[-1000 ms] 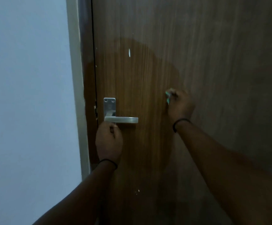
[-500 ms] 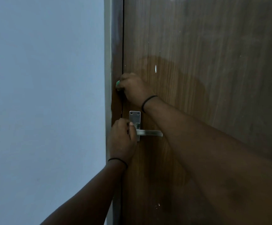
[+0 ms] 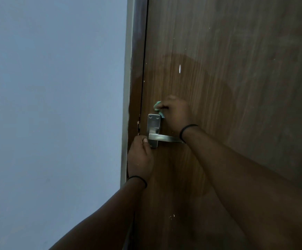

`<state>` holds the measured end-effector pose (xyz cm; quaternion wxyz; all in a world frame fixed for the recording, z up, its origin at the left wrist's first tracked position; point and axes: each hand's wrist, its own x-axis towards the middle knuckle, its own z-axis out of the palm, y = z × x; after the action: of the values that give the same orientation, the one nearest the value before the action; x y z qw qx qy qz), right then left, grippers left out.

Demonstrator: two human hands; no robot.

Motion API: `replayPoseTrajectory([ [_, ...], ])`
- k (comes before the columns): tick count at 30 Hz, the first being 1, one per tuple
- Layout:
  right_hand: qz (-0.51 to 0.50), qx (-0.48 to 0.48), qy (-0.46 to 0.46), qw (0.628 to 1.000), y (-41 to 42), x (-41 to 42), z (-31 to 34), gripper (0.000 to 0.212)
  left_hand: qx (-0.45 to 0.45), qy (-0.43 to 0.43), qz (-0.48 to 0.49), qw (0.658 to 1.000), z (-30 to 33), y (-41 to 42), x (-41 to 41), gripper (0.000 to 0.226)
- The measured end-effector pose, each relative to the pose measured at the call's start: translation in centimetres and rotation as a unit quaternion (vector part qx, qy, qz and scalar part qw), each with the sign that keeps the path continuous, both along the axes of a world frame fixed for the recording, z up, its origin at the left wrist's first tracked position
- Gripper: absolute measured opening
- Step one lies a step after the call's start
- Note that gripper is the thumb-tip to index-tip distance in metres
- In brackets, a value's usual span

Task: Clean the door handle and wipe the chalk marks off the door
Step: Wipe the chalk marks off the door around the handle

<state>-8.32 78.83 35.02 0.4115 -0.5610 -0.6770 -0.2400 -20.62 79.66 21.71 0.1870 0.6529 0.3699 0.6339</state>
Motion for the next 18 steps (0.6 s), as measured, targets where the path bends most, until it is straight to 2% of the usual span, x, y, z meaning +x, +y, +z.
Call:
replayPoseTrajectory([
  [1, -0.011, 0.015, 0.035, 0.999, 0.1, 0.1, -0.2, 0.020, -0.006, -0.007, -0.001, 1.000, 0.4, -0.2, -0.2, 0.023],
  [2, -0.022, 0.006, 0.024, 0.999, 0.3, -0.1, -0.1, 0.020, -0.012, -0.014, -0.001, 1.000, 0.9, -0.2, -0.3, 0.024],
  [5, -0.045, -0.070, -0.119, 0.989, 0.7, -1.2, -0.1, 0.019, -0.016, 0.007, -0.004, 1.000, 2.5, -0.3, -0.4, 0.028],
  [6, -0.045, -0.077, -0.126, 0.988, 0.5, -1.2, 0.2, 0.019, -0.013, 0.023, -0.007, 1.000, 2.9, -0.2, -0.5, 0.032],
  [7, -0.046, -0.067, -0.110, 0.991, 0.3, -1.0, 0.4, 0.019, -0.015, 0.037, -0.012, 0.999, 3.1, -0.1, -0.6, 0.036],
  [10, -0.039, -0.016, 0.034, 0.999, -0.9, 0.5, -0.9, 0.021, -0.039, 0.072, -0.018, 0.996, 3.1, 0.3, -0.9, 0.040],
  [14, -0.080, -0.199, 0.079, 0.973, -2.8, 1.9, -3.1, 0.022, -0.076, 0.083, -0.023, 0.993, 1.5, 0.1, -1.1, 0.041],
  [16, -0.082, -0.204, 0.144, 0.965, -3.6, 2.3, -2.4, 0.022, -0.088, 0.064, -0.015, 0.994, 1.1, -0.3, -1.1, 0.040],
  [18, -0.060, -0.157, 0.218, 0.961, -4.8, 2.4, -1.6, 0.021, -0.071, 0.052, 0.003, 0.996, 1.1, -0.9, -1.3, 0.036],
])
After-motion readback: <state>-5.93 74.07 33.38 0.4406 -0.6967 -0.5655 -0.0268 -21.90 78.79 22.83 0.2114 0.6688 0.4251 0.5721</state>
